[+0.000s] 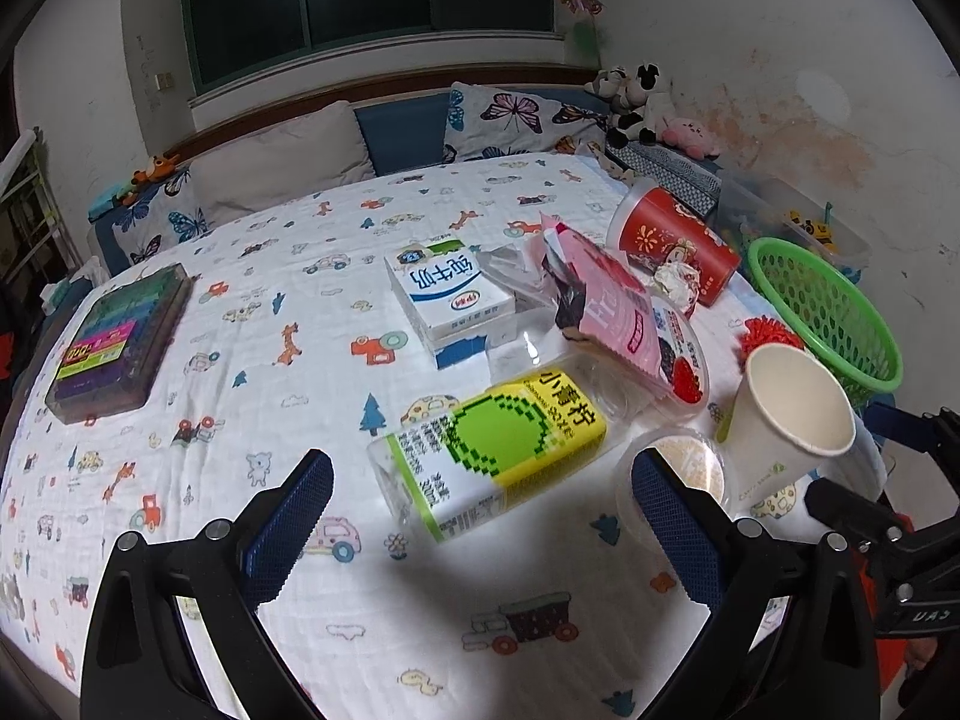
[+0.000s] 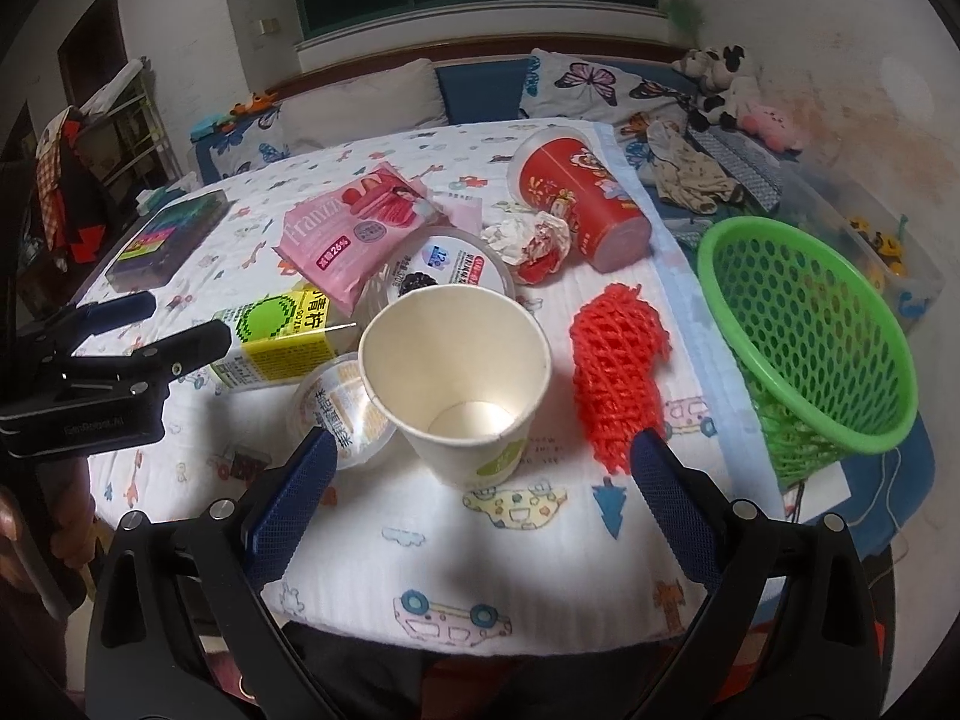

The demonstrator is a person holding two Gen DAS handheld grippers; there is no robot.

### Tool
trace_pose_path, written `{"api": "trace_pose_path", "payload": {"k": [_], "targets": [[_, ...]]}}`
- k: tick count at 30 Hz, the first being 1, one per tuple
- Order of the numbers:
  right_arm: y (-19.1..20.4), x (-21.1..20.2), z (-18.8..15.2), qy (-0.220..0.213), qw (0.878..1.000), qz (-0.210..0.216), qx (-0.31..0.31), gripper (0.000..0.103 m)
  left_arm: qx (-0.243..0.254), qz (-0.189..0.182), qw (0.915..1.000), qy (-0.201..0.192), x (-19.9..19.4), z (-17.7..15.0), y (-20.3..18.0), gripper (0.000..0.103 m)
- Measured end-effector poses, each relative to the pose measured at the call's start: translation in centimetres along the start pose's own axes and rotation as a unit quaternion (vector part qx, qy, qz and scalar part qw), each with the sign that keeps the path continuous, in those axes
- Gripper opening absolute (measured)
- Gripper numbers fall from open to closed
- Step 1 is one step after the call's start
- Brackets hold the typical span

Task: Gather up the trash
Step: 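Grasp the pink wrapper with the left tool while the right tool grasps the white paper cup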

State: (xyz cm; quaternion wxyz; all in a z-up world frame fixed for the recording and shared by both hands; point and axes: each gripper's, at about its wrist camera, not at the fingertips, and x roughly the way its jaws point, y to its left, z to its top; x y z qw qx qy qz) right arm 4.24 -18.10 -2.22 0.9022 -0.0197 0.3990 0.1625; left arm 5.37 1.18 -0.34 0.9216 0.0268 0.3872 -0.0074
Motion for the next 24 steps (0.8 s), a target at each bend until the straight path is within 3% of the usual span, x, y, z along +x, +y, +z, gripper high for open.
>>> {"api": "trace_pose_path", "payload": {"k": [11,19,24], "targets": [[0.1,1.7,1.2,0.009,1.0,0.007,-0.012,0.086,0.006,-0.018,0.9998,-0.008,1.6,3.3,-0.1,0.097],[-0.1,2.5,1.8,0.019,1.0,0.02,-0.014,0.066,-0.007,-0.08,0.9968,0.007,4.5,6.4,-0.3,0.097],[-0.3,2.1,2.2,0.017,0.999,0.021,-0.02,0.063,-0.026,-0.121,0.992,0.028,6.8,7.9,-0.5,0.094]]}}
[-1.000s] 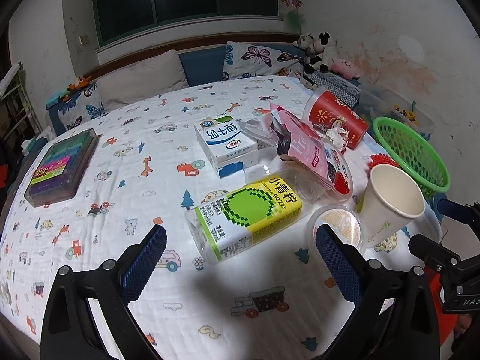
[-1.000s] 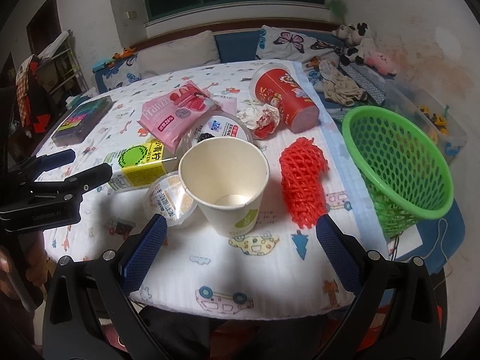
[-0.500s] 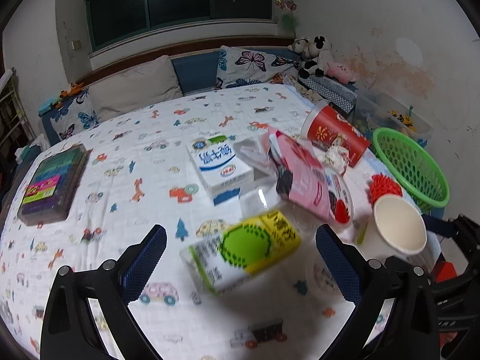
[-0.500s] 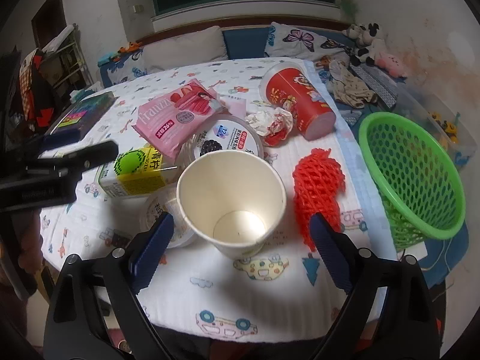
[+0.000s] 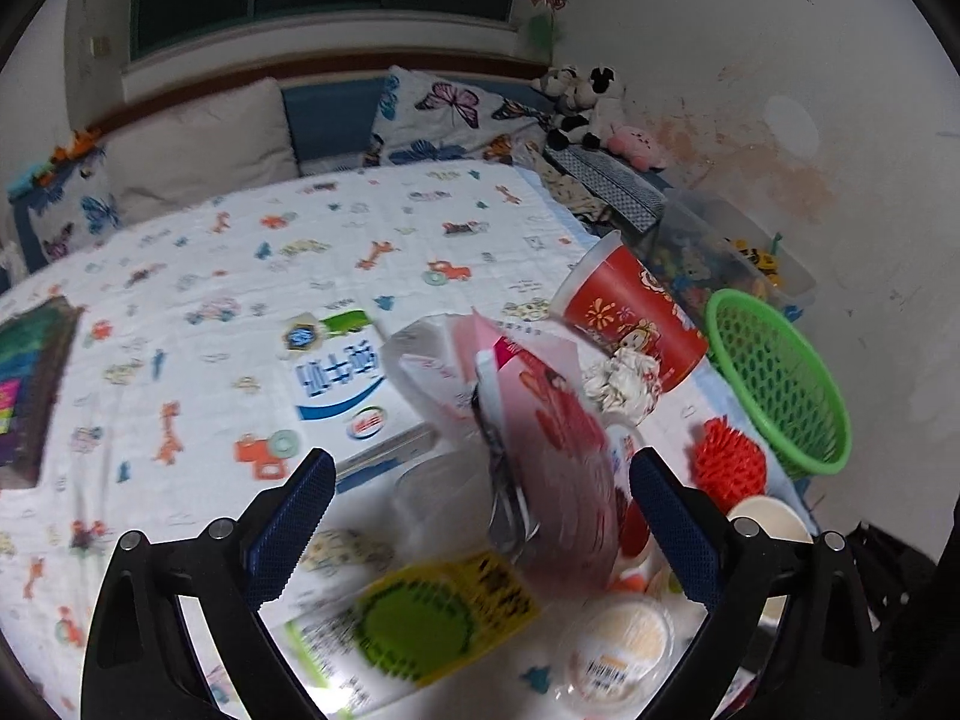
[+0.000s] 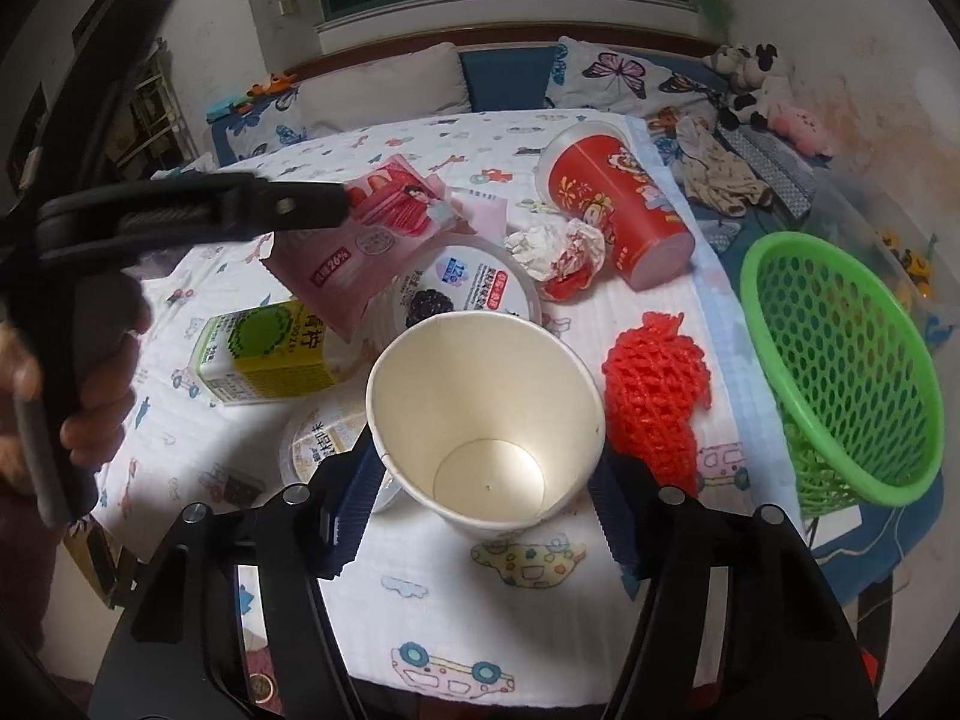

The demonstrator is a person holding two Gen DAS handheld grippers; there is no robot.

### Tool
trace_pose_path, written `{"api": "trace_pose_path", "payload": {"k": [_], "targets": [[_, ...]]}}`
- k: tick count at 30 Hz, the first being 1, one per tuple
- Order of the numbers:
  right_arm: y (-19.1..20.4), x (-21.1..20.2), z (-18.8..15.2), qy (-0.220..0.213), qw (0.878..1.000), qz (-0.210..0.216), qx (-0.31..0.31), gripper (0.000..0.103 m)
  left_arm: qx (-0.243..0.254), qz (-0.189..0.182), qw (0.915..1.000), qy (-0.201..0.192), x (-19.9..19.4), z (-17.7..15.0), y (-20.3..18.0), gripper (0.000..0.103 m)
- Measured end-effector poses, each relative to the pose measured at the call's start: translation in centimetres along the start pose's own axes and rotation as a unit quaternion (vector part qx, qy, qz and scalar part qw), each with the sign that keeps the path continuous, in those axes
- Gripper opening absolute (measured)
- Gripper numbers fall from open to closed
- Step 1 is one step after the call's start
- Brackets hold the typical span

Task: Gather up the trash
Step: 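Grasp the pink wrapper with the left tool while the right tool grasps the white paper cup, then carry both items to the green basket and release them inside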

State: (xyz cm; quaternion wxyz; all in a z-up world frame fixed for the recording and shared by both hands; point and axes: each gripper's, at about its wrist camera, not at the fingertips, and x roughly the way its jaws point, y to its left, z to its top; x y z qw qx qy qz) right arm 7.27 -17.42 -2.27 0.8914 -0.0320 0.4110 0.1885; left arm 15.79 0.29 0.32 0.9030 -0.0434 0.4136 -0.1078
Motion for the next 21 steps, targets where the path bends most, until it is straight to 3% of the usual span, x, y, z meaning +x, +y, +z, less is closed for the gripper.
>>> {"api": "trace_pose_path", "payload": {"k": [4,8,13,21], "targets": [[-0.4,-0.9,0.2,-0.005,1.0,0.013,0.004,0.063,-0.008,-0.02,0.9997,0.014,1.3,0.4,0.1,0.073],[-1.1,-2.2,0.8,-0.014,0.999,0.033,0.013,0.063,-0.01,-0.042,0.9987,0.027,2.3,0.8,0.1,0.064],[-2.4,-4.0,1.8,-0.029,0.998,0.054,0.028,0.063,-0.013,-0.071,0.9968,0.033,2.7,0.7,0.2,0.04],[-6.1,-6.5,3.4,-0.066,0.997,0.016,0.044,0.063,-0.001,-0.069,0.9974,0.018,1.6,0.9,0.0,0.02]]}}
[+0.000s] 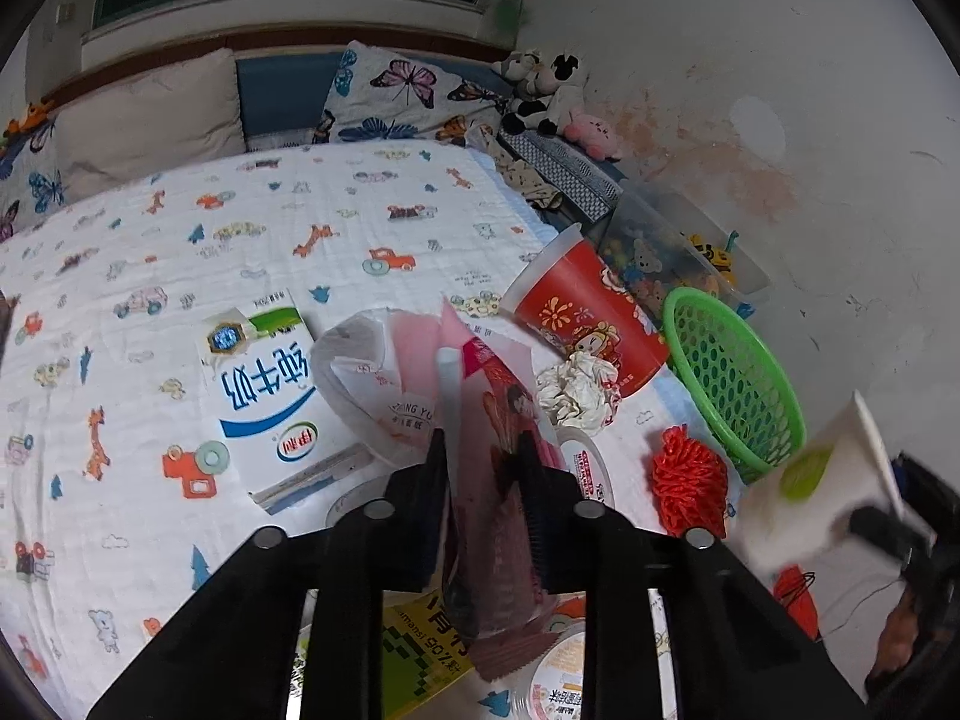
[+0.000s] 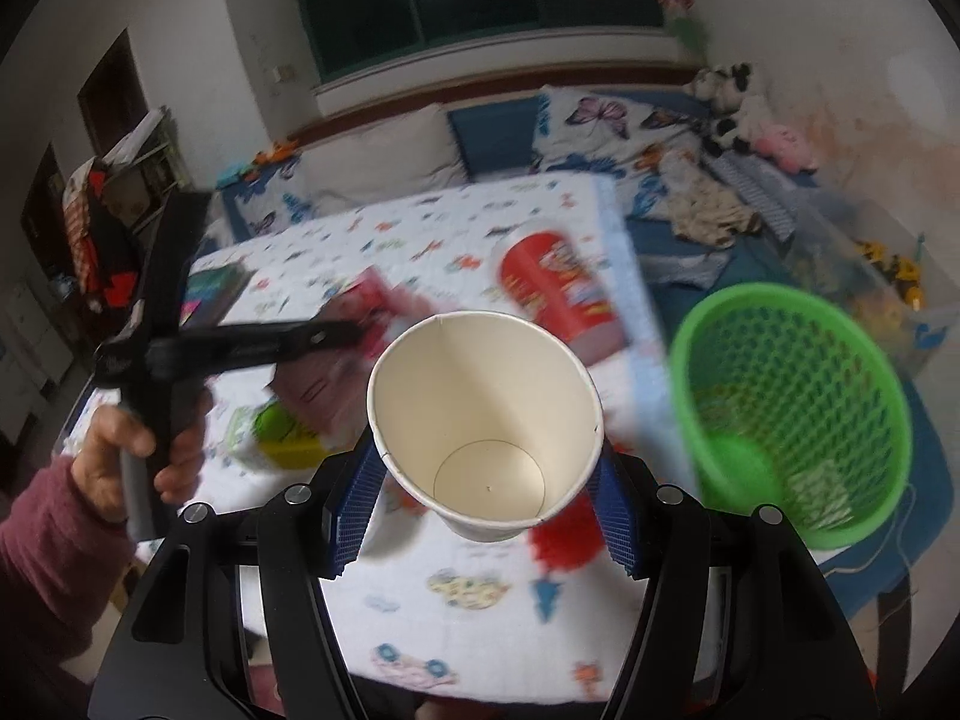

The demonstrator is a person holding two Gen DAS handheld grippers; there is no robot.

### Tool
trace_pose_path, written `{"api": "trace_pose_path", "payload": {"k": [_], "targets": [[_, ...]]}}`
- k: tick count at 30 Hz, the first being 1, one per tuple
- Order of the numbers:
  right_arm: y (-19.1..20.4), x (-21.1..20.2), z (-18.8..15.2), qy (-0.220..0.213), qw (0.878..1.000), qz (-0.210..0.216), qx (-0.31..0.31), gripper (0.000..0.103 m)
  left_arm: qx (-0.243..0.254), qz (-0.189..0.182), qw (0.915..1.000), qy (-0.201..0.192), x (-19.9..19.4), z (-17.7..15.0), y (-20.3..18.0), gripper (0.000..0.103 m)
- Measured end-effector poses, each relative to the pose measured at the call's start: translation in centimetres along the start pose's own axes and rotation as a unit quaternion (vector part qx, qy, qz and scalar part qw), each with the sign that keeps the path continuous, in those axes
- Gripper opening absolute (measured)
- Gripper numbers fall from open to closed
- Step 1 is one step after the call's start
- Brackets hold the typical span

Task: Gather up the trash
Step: 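Carry both items to the green basket and release them inside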

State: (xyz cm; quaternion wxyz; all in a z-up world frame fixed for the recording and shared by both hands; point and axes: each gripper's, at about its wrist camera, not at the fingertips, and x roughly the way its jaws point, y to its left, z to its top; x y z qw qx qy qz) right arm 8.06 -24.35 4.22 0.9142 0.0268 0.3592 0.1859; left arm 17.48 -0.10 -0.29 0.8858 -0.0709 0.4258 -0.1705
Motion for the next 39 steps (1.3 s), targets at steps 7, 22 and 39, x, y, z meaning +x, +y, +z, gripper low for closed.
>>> {"api": "trace_pose_path", "payload": {"k": [7,22,39], "targets": [[-4.9,-0.1,1.4,-0.018,0.998,-0.059,0.024,0.063,0.008,0.002,0.9997,-0.022,-2.3,0.9,-0.2,0.015],[-15.8,3.7,-0.1,0.018,0.984,-0.152,0.092,0.065,0.05,-0.04,0.997,-0.042,-2.7,3.7,-5.9,0.015],[-19.0,2.1,-3.3,0.024,0.98,-0.165,0.106,0.085,0.114,-0.099,0.9885,-0.007,5.5,6.4,-18.1,0.015]]}}
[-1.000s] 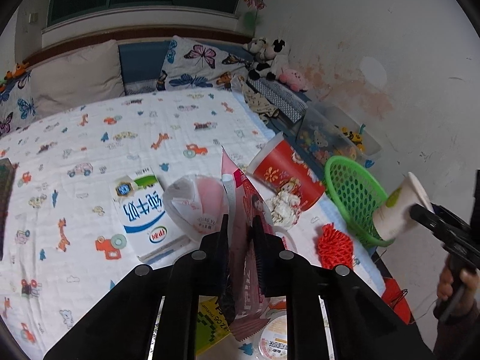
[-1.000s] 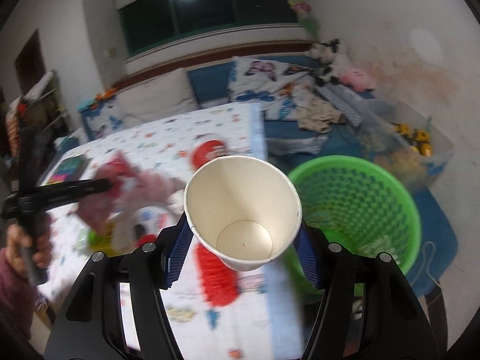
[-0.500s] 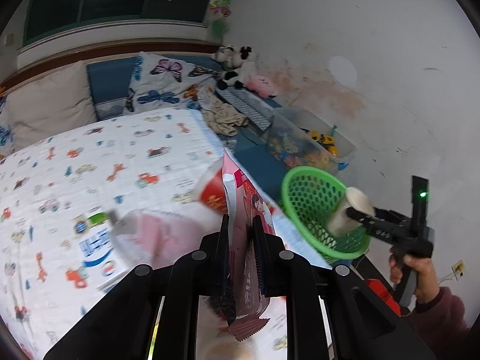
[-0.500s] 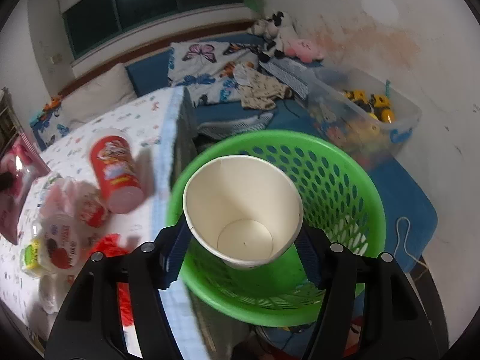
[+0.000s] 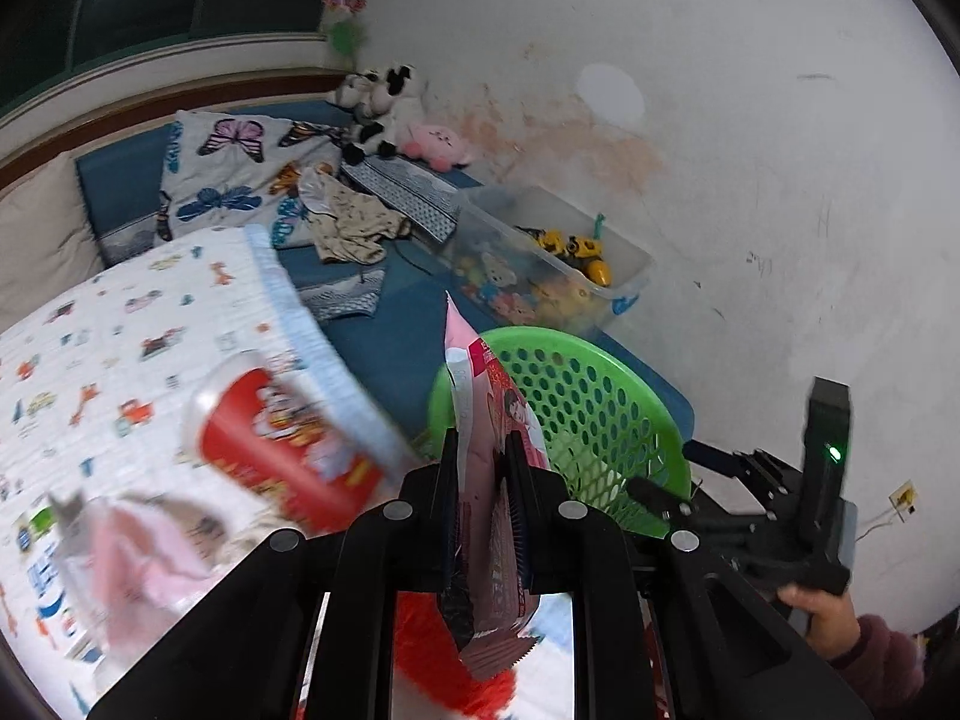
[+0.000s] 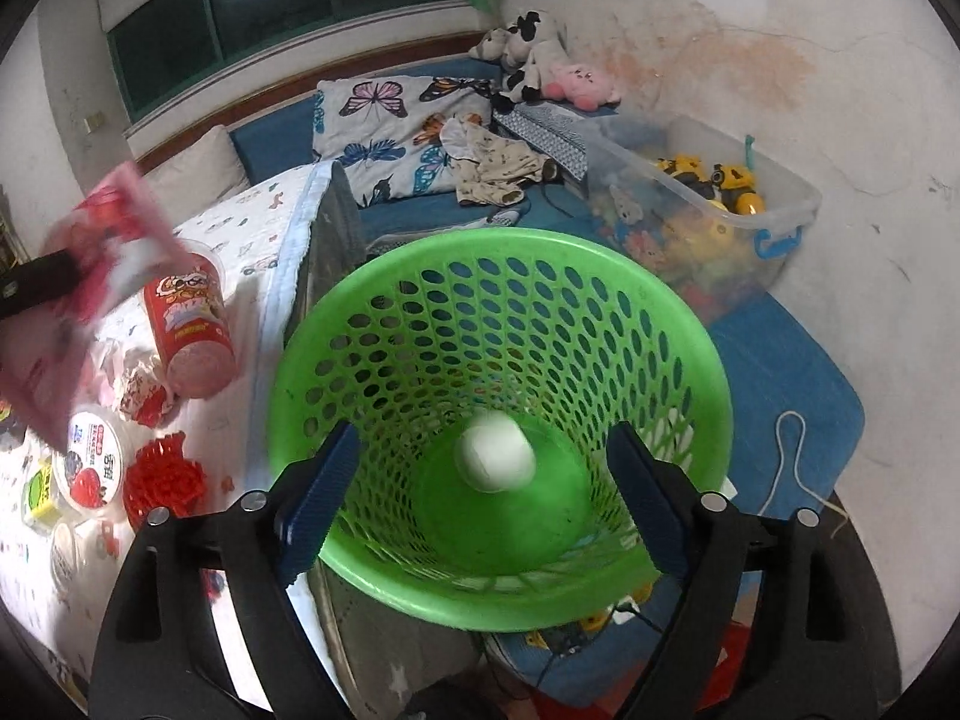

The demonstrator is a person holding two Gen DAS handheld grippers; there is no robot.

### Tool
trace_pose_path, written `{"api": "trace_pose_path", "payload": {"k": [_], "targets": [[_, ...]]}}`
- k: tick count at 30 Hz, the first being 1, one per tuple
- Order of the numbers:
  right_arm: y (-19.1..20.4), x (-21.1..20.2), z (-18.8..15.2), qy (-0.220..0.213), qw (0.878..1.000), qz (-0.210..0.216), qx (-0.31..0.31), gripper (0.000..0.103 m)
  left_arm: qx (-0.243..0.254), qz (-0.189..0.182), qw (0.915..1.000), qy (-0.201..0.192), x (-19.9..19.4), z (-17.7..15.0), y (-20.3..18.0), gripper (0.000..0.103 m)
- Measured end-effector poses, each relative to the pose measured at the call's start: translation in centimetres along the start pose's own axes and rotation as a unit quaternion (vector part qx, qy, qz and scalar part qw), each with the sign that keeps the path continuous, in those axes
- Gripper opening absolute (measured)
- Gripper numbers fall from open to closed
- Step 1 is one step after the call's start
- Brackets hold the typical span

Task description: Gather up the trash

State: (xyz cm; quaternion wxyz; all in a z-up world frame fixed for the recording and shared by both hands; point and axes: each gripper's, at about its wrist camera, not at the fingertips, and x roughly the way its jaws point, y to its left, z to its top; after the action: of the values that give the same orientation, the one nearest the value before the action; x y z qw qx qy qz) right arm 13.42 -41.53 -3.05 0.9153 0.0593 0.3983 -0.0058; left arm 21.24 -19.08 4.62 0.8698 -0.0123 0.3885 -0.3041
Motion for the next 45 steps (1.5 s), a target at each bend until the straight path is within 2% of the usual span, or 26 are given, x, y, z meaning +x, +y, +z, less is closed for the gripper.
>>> {"api": "trace_pose_path", "payload": {"k": [12,16,17,18,19,22,27,33,45], "targets": [[-1.2,-2.1,-1.9,-0.008,1.0,0.005,0.012,0.088,0.016,-0.025,0.9991,0.03,6.7,1.2,-4.9,0.017],[-1.3,-2.7,-2.6,-0.007,1.0,0.005,0.014,0.088,0.01,-0.03,0.9984,0.046,8.5,1.0,-5.5,0.022],[-1.3,-2.9,-2.8,-0.008,1.0,0.005,0.015,0.088,0.009,-0.032,0.9983,0.047,8.7,0.8,-5.6,0.025],[-1.4,-3.0,-2.9,-0.007,1.0,0.008,0.016,0.088,0.008,-0.031,0.9983,0.048,8.7,0.7,-5.6,0.033],[-1.4,-3.1,-3.0,-0.007,1.0,0.008,0.016,0.088,0.007,-0.031,0.9984,0.046,8.6,0.6,-5.6,0.045],[-1.1,-3.4,-3.3,-0.01,1.0,0.012,0.015,0.088,0.011,-0.022,0.9992,0.031,7.6,0.2,-5.5,0.055],[-0.2,-3.9,-3.5,-0.015,1.0,0.017,0.003,0.088,0.003,-0.02,0.9994,0.029,6.3,-0.2,-4.4,0.056],[1.5,-4.4,-3.7,-0.018,0.999,0.045,0.002,0.088,-0.004,0.011,0.9998,0.013,2.7,-1.1,-1.8,0.056],[8.7,-3.5,-3.9,-0.006,0.992,0.11,-0.056,0.088,-0.034,0.062,0.9975,-0.008,-4.7,-4.6,3.8,0.059]]}}
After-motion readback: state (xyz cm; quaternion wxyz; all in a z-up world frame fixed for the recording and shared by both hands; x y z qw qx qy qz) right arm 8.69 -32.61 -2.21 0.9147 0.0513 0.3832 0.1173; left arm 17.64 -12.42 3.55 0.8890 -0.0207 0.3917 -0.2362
